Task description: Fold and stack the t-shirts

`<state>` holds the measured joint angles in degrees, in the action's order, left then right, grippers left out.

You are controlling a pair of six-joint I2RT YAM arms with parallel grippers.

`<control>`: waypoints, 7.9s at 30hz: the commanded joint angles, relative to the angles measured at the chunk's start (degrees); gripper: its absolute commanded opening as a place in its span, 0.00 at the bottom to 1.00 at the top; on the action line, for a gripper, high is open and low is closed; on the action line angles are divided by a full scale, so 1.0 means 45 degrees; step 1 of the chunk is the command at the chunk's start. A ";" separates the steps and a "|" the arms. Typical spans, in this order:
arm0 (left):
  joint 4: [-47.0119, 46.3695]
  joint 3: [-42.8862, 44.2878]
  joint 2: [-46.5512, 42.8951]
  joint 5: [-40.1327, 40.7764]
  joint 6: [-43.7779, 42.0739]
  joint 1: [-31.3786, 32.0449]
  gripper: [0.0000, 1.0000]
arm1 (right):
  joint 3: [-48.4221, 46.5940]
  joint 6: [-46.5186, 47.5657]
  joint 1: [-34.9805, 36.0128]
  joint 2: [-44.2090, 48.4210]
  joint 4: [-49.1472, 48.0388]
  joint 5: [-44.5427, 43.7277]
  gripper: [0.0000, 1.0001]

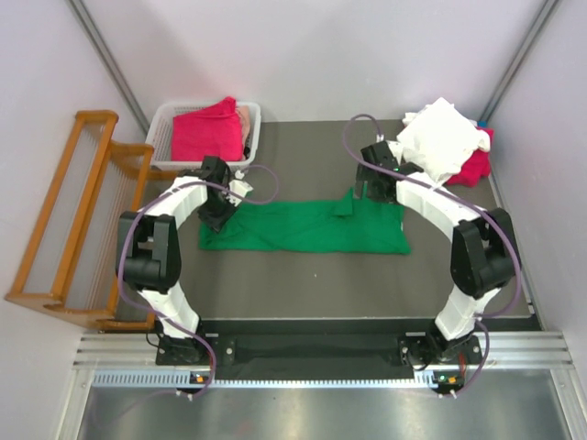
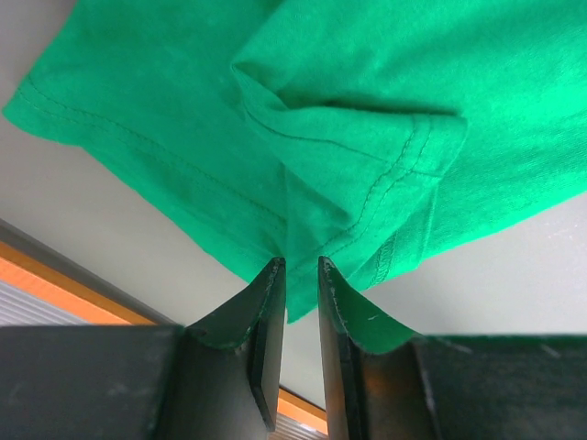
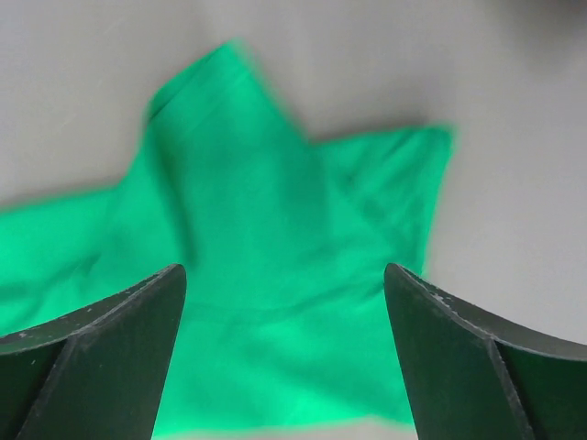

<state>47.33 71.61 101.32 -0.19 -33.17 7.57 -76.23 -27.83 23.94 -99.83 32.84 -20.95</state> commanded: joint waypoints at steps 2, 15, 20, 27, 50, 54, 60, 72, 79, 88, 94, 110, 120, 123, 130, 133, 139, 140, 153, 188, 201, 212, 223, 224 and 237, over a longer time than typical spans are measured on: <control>-0.0167 -0.0153 -0.0796 0.0276 0.0026 -0.0062 0.26 | 0.1175 -0.0493 0.1259 0.1462 -0.0190 0.1098 0.86; 0.0166 -0.1774 -0.1520 -0.0818 0.0613 0.0758 0.60 | 0.2936 -0.0943 0.2296 0.1756 -0.0872 0.1628 0.85; -0.0107 -0.1481 -0.1285 -0.1033 0.0769 0.0837 0.81 | 0.2604 -0.0846 0.2433 0.1462 -0.0853 0.1434 0.85; -0.0341 -0.1422 -0.1089 -0.0838 0.0750 0.0837 0.81 | 0.2544 -0.0748 0.2452 0.1638 -0.0872 0.1355 0.85; -0.4111 -0.1519 -0.0289 0.0744 0.2781 0.0934 0.82 | 0.2310 -0.0592 0.2824 0.1169 -0.1087 0.1707 0.81; -0.4151 -0.1656 0.0004 0.0725 0.2761 0.0934 0.82 | 0.2291 -0.0592 0.2824 0.1130 -0.1067 0.1667 0.79; -0.3956 -0.1930 -0.0151 0.0627 0.2722 0.0954 0.82 | 0.2135 -0.0572 0.2824 0.1091 -0.1068 0.1667 0.73; -0.3742 -0.2361 -0.0777 0.0414 0.2351 0.0954 0.79 | 0.2154 -0.0611 0.2824 0.1013 -0.1087 0.1589 0.61; -0.3135 -0.2223 -0.0816 -0.0271 0.2488 0.1344 0.98 | 0.2174 -0.0631 0.2824 0.0916 -0.1145 0.1628 0.61; -0.3155 -0.2359 -0.0914 -0.0076 0.2664 0.1852 0.97 | 0.2174 -0.0650 0.2824 0.0837 -0.1204 0.1687 0.61; -0.3720 -0.2750 -0.0660 0.0354 0.2449 0.1794 0.91 | 0.2212 -0.0670 0.2824 0.0876 -0.1204 0.1726 0.57; -0.3858 -0.2418 0.0220 0.0569 0.2254 0.1638 0.26 | 0.2427 -0.0651 0.2824 0.1052 -0.1204 0.1667 0.54; -0.3253 -0.2047 -0.0522 0.1076 0.1882 0.1169 0.10 | 0.2349 -0.0553 0.2824 0.0955 -0.1146 0.1687 0.52; -0.3078 -0.1950 -0.0678 0.1116 0.1902 0.1032 0.06 | 0.2310 -0.0514 0.2804 0.0916 -0.1029 0.1609 0.52; -0.2804 -0.1696 -0.1148 0.0862 0.2019 0.0993 0.05 | 0.2135 -0.0495 0.2648 0.0255 -0.0618 0.1802 0.52; -0.2744 -0.1676 -0.1245 0.0823 0.2078 0.0993 0.09 | 0.1764 -0.0416 0.2589 -0.0507 -0.0384 0.2038 0.52; -0.2764 -0.1871 -0.1518 0.0823 0.2117 0.0935 0.09 | 0.1568 -0.0299 0.2433 -0.1291 -0.0481 0.2448 0.52; -0.2822 -0.1910 -0.1577 0.0823 0.2059 0.0915 0.06 | 0.1587 -0.0299 0.2356 -0.1311 -0.0481 0.2468 0.52; -0.2530 -0.1422 -0.1499 0.0881 0.1141 -0.0198 0.00 | 0.1548 -0.0591 0.2004 -0.0668 0.0981 0.0068 0.48; -0.2491 0.1899 0.1022 0.1076 -0.0989 -0.2543 0.03 | 0.2077 -0.1666 0.0636 -0.0609 0.0827 0.2508 0.41; -0.2471 0.0414 -0.0191 0.1368 -0.1321 -0.2386 0.99 | 0.2874 -0.1448 0.0851 -0.1334 0.0499 0.3855 0.41; -0.1633 0.2171 0.0650 0.0415 -0.0658 -0.4124 0.99 | 0.3307 -0.1511 -0.0183 0.1519 0.1413 0.0789 0.42; -0.1262 0.2328 -0.0737 -0.0326 -0.0540 -0.4359 0.99 | 0.3131 -0.1040 -0.2237 0.3337 0.1297 0.1449 0.41; -0.1202 0.2367 -0.0776 -0.0407 -0.0520 -0.4378 0.99 | 0.3053 -0.1196 -0.1964 0.3298 0.1199 0.1742 0.39; -0.0809 0.0320 -0.2962 -0.0643 0.0532 -0.1842 0.99 | 0.0885 -0.1119 0.3448 -0.0119 0.1100 0.3229 0.39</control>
<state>44.29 77.62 93.43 -3.03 -33.47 -6.11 -69.65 -32.18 38.63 -98.89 37.80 -7.53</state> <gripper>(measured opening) 0.990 0.383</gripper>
